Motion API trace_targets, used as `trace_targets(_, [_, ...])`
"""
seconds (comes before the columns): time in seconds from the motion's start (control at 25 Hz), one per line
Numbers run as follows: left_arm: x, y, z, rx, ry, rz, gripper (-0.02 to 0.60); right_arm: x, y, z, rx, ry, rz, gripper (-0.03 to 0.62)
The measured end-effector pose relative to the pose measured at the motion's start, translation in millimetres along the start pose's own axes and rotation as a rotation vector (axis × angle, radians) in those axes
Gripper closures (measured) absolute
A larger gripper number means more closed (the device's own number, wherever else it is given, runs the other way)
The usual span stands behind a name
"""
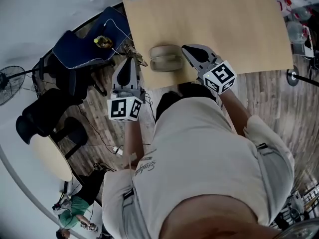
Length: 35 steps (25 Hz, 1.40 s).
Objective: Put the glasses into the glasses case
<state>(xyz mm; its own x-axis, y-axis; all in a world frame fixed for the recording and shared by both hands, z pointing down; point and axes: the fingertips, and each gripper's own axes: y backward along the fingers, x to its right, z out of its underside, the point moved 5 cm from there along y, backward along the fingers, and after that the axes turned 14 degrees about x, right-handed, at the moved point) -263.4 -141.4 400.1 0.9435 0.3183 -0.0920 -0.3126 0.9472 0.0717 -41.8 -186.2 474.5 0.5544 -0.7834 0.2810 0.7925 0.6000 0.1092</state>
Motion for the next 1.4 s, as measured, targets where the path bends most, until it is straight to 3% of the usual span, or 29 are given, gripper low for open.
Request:
trace_targets(0.36, [9,-34,13,-0.041,-0.023,0.169,0.565,12,21,-6,0.020,0.037,0.137,0.599])
trace_targets(0.6, [15,-40,6,-0.060,-0.080,0.302,0.565,1,34,-17,0.039,0.077,0.231,0.599])
trace_targets(0.72, [13,-39,6,-0.074,-0.087,0.352,0.565,-9,34,-17,0.019,0.132,0.250,0.599])
trace_targets(1.08, [7,-33,20,-0.137,-0.205,0.479,0.565,-20,37,-24,0.036,0.146,0.318,0.599])
trace_targets(1.4, [-1,-38,40,-0.210,-0.237,0.543,0.565,-24,29,-22,0.012,0.164,0.321,0.599])
